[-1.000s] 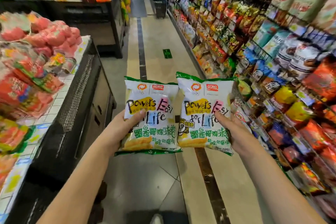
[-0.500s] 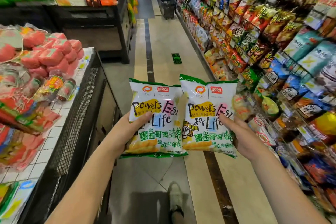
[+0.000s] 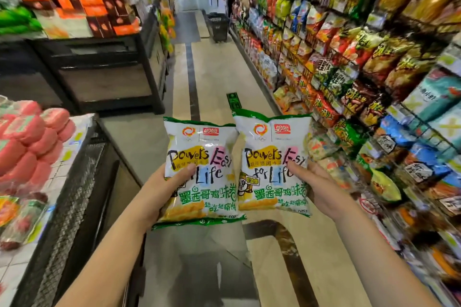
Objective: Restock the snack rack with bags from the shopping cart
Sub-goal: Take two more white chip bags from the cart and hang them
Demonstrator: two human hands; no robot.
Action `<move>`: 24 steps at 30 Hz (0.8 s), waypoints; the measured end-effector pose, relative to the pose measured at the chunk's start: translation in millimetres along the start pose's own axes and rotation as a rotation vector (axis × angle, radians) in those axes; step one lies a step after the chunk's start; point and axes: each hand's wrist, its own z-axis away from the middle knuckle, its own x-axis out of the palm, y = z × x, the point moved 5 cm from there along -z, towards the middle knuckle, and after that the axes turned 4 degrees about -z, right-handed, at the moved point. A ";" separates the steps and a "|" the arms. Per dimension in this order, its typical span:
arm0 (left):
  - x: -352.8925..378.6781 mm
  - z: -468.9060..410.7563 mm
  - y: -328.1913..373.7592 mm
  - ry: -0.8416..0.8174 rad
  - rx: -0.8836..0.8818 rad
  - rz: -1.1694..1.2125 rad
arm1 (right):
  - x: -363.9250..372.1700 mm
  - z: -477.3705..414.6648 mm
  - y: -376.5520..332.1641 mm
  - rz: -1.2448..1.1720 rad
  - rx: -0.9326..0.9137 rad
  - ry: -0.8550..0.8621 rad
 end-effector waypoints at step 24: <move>138.6 -338.2 138.6 -0.732 0.070 -0.071 | -31.6 -72.0 -144.0 -0.249 -0.323 0.845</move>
